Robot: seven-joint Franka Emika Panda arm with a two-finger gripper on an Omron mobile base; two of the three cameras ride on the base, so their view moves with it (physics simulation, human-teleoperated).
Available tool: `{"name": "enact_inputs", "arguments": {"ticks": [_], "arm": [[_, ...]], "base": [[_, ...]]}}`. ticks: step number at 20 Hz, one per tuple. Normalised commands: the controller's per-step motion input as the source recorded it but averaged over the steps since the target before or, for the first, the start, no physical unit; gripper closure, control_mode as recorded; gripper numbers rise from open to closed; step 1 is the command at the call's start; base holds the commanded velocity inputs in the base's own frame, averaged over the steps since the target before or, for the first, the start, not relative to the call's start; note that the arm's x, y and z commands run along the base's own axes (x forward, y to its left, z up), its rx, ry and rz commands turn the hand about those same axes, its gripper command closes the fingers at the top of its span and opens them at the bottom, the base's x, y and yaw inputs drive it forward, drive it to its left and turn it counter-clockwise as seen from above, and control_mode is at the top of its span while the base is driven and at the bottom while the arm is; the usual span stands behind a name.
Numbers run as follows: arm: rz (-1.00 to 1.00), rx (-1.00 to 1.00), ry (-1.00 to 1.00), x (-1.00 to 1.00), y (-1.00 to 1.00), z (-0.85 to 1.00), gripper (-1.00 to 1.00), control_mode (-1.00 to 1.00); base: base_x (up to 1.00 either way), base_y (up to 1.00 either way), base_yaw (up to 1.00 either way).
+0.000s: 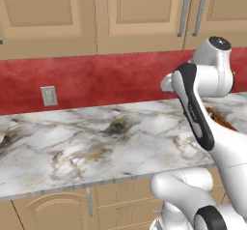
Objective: Open the cabinet, retrieve the rolling pin, and place it next to the meat on the cutting board to prepare for tenderizing.
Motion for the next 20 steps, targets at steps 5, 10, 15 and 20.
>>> {"name": "enact_inputs", "arguments": {"ticks": [5, 10, 15, 20], "arm": [[-0.01, 0.01, -0.27, -0.21, -0.11, 0.60, -1.00, -1.00], [0.00, 0.00, -0.26, -0.11, 0.00, 0.59, -1.00, -1.00], [0.00, -0.01, -0.37, -0.43, 0.00, 0.58, -1.00, -1.00], [-0.02, -0.02, -0.36, -0.38, 0.00, 0.53, -1.00, -1.00]], "base": [[0.00, 0.00, 0.00], [0.00, 0.00, 0.00], [0.00, 0.00, 0.00], [0.00, 0.00, 0.00]]}}
